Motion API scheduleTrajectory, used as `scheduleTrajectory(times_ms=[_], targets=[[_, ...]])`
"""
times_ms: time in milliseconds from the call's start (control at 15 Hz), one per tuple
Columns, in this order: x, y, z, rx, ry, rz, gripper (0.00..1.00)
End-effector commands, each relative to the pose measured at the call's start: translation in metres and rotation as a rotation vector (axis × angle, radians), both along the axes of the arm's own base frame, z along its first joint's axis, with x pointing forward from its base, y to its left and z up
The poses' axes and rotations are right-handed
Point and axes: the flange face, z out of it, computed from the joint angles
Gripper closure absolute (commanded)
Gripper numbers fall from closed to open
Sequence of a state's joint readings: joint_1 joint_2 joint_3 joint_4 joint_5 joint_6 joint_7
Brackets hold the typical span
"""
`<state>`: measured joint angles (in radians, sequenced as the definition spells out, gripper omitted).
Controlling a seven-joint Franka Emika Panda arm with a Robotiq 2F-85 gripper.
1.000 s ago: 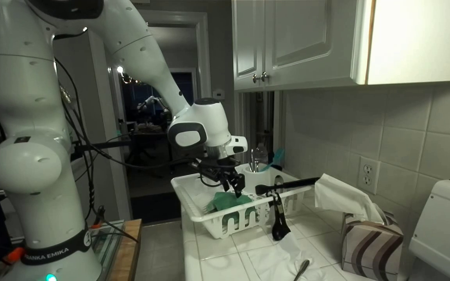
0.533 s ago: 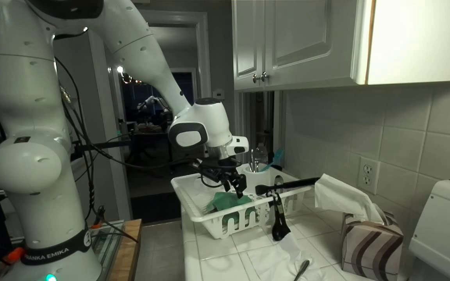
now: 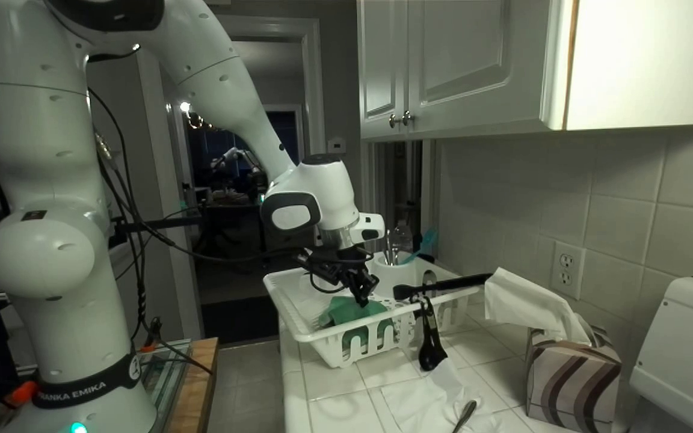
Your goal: Use the green towel to remove the lid from the silver pot and place it on the dishrack then place the towel on the countertop.
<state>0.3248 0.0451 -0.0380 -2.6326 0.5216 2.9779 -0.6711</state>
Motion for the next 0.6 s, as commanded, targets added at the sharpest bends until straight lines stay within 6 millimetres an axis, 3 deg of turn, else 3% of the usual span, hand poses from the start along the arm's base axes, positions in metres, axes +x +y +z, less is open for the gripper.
scheduleTrajectory(times_ms=[0,533], targets=[[0.001,0.000,0.000,-0.003,-0.008,-0.010,1.00],[-0.007,-0.002,0.026,0.082,0.057,-0.030,1.00]])
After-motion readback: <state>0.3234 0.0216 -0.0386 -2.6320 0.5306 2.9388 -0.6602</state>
